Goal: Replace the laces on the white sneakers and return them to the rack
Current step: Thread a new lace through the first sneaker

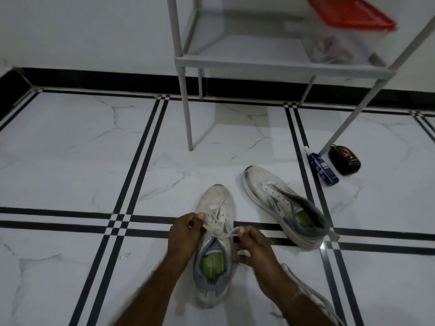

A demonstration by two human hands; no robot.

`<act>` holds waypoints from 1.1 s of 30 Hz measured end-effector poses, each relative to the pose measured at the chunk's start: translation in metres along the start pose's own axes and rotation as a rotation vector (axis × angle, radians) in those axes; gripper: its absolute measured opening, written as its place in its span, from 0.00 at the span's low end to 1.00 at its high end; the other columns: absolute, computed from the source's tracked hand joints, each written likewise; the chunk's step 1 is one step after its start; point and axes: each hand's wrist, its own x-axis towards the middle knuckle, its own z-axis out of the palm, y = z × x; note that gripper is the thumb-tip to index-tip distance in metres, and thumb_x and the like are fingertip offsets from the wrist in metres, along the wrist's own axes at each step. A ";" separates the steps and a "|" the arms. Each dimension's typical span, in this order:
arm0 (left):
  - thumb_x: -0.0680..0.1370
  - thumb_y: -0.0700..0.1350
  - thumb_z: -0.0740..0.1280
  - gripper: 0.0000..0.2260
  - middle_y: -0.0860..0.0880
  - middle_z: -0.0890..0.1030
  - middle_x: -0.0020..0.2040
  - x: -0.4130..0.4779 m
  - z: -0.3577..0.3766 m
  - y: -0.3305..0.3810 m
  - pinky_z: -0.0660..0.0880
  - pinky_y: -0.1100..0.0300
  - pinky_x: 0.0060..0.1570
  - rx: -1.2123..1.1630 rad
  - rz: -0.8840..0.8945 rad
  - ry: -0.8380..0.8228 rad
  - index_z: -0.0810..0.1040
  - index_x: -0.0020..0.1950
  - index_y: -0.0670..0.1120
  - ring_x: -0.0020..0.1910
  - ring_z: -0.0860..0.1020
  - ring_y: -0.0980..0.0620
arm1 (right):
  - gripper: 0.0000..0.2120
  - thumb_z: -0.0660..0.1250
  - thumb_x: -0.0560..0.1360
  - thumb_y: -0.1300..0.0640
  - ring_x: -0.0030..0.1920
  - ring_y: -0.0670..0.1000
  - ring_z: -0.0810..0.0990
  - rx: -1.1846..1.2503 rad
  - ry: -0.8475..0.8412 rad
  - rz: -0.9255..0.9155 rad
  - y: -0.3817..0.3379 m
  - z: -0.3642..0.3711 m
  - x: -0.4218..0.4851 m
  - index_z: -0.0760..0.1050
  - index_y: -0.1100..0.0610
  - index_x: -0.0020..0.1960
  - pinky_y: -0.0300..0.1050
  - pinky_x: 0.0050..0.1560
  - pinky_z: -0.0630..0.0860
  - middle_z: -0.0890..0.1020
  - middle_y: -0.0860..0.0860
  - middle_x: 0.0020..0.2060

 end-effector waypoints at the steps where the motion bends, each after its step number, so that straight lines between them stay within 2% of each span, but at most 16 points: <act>1: 0.78 0.53 0.72 0.09 0.52 0.83 0.40 -0.006 -0.006 0.002 0.79 0.51 0.45 -0.046 0.008 -0.012 0.80 0.42 0.49 0.41 0.81 0.53 | 0.11 0.70 0.79 0.46 0.48 0.51 0.83 -0.092 -0.037 -0.055 0.003 -0.007 -0.004 0.78 0.53 0.53 0.49 0.48 0.82 0.85 0.52 0.50; 2: 0.76 0.51 0.75 0.07 0.52 0.84 0.45 -0.010 -0.012 0.002 0.80 0.52 0.44 -0.104 -0.009 -0.036 0.80 0.47 0.50 0.44 0.82 0.53 | 0.12 0.72 0.77 0.46 0.54 0.52 0.83 -0.158 -0.074 -0.084 0.006 -0.011 -0.006 0.78 0.48 0.57 0.52 0.51 0.84 0.84 0.49 0.56; 4: 0.72 0.49 0.78 0.15 0.51 0.84 0.52 -0.027 -0.021 0.007 0.80 0.56 0.42 -0.274 -0.150 -0.166 0.78 0.56 0.51 0.49 0.83 0.51 | 0.21 0.76 0.75 0.49 0.58 0.51 0.84 -0.206 -0.150 -0.087 0.011 -0.012 -0.012 0.76 0.43 0.66 0.54 0.52 0.84 0.81 0.43 0.62; 6: 0.72 0.48 0.78 0.18 0.51 0.85 0.53 -0.039 -0.027 0.008 0.81 0.59 0.42 -0.342 -0.208 -0.270 0.78 0.59 0.50 0.51 0.84 0.51 | 0.30 0.78 0.73 0.53 0.58 0.50 0.84 -0.231 -0.166 -0.100 0.013 -0.005 -0.011 0.72 0.43 0.72 0.49 0.51 0.84 0.80 0.42 0.64; 8: 0.73 0.47 0.77 0.16 0.49 0.86 0.52 -0.040 -0.033 0.009 0.82 0.59 0.42 -0.347 -0.184 -0.261 0.80 0.59 0.49 0.50 0.85 0.50 | 0.33 0.79 0.73 0.57 0.58 0.49 0.84 -0.255 -0.163 -0.118 0.011 0.003 -0.003 0.71 0.45 0.74 0.44 0.50 0.82 0.81 0.44 0.64; 10: 0.74 0.47 0.77 0.14 0.49 0.87 0.51 -0.031 -0.039 0.004 0.82 0.59 0.45 -0.336 -0.166 -0.206 0.82 0.58 0.48 0.50 0.85 0.50 | 0.34 0.78 0.73 0.57 0.59 0.48 0.84 -0.317 -0.196 -0.135 0.006 0.016 0.010 0.70 0.47 0.75 0.46 0.55 0.83 0.82 0.46 0.63; 13: 0.73 0.52 0.78 0.22 0.48 0.84 0.56 -0.010 -0.048 -0.002 0.80 0.56 0.54 -0.257 -0.151 -0.058 0.81 0.62 0.45 0.56 0.83 0.49 | 0.35 0.79 0.69 0.47 0.60 0.48 0.83 -0.389 -0.200 -0.169 -0.001 0.042 0.033 0.72 0.46 0.73 0.55 0.61 0.81 0.83 0.45 0.62; 16: 0.73 0.53 0.77 0.24 0.46 0.83 0.56 -0.002 -0.056 -0.004 0.80 0.55 0.53 -0.196 -0.136 0.046 0.79 0.64 0.42 0.53 0.82 0.49 | 0.39 0.77 0.66 0.38 0.62 0.45 0.81 -0.436 -0.200 -0.223 0.001 0.060 0.049 0.72 0.48 0.73 0.52 0.63 0.80 0.82 0.44 0.63; 19: 0.79 0.44 0.72 0.16 0.42 0.81 0.60 0.000 -0.056 -0.006 0.78 0.59 0.51 -0.289 -0.167 0.078 0.77 0.66 0.41 0.56 0.80 0.47 | 0.29 0.78 0.71 0.47 0.60 0.47 0.82 -0.423 -0.173 -0.233 0.002 0.059 0.047 0.74 0.46 0.69 0.48 0.59 0.82 0.83 0.45 0.61; 21: 0.82 0.42 0.67 0.13 0.40 0.80 0.63 -0.002 -0.052 -0.004 0.77 0.50 0.59 -0.271 -0.173 0.180 0.76 0.67 0.43 0.60 0.79 0.42 | 0.24 0.78 0.74 0.55 0.57 0.49 0.83 -0.384 -0.181 -0.222 0.002 0.049 0.043 0.74 0.43 0.66 0.42 0.52 0.81 0.82 0.45 0.60; 23: 0.82 0.44 0.66 0.14 0.41 0.78 0.63 -0.009 -0.042 0.009 0.75 0.45 0.62 -0.047 -0.027 0.352 0.74 0.67 0.44 0.61 0.77 0.41 | 0.25 0.78 0.74 0.56 0.56 0.47 0.84 -0.369 -0.172 -0.224 -0.001 0.035 0.037 0.73 0.43 0.66 0.40 0.53 0.81 0.79 0.46 0.63; 25: 0.81 0.47 0.68 0.16 0.44 0.77 0.63 -0.023 -0.026 0.033 0.73 0.46 0.61 0.117 0.239 0.491 0.74 0.67 0.45 0.62 0.74 0.44 | 0.24 0.77 0.74 0.55 0.56 0.42 0.82 -0.417 -0.099 -0.297 -0.010 0.016 0.028 0.73 0.43 0.66 0.39 0.56 0.81 0.78 0.46 0.65; 26: 0.80 0.48 0.69 0.17 0.47 0.76 0.63 -0.030 -0.014 0.048 0.73 0.49 0.60 0.128 0.341 0.478 0.74 0.67 0.46 0.61 0.73 0.47 | 0.23 0.77 0.75 0.53 0.58 0.41 0.80 -0.473 -0.033 -0.381 -0.017 0.003 0.022 0.74 0.43 0.66 0.40 0.58 0.80 0.78 0.45 0.65; 29: 0.79 0.52 0.70 0.15 0.54 0.77 0.60 -0.040 0.028 0.076 0.73 0.62 0.53 -0.018 0.384 0.179 0.75 0.65 0.52 0.55 0.76 0.57 | 0.24 0.68 0.77 0.40 0.69 0.44 0.72 -0.877 0.310 -0.655 -0.041 -0.045 0.014 0.73 0.45 0.71 0.49 0.68 0.72 0.76 0.43 0.68; 31: 0.79 0.53 0.71 0.14 0.54 0.77 0.57 -0.037 0.058 0.082 0.72 0.67 0.47 -0.038 0.339 0.030 0.76 0.62 0.53 0.52 0.78 0.57 | 0.28 0.68 0.75 0.40 0.72 0.51 0.69 -1.108 0.602 -0.601 -0.062 -0.082 0.013 0.70 0.46 0.73 0.57 0.69 0.70 0.73 0.47 0.71; 33: 0.78 0.54 0.71 0.14 0.54 0.78 0.56 -0.033 0.085 0.090 0.74 0.65 0.47 -0.047 0.267 -0.091 0.75 0.61 0.53 0.52 0.79 0.54 | 0.30 0.71 0.74 0.43 0.69 0.57 0.72 -1.149 0.715 -0.363 -0.077 -0.118 0.015 0.69 0.49 0.73 0.62 0.64 0.73 0.74 0.51 0.70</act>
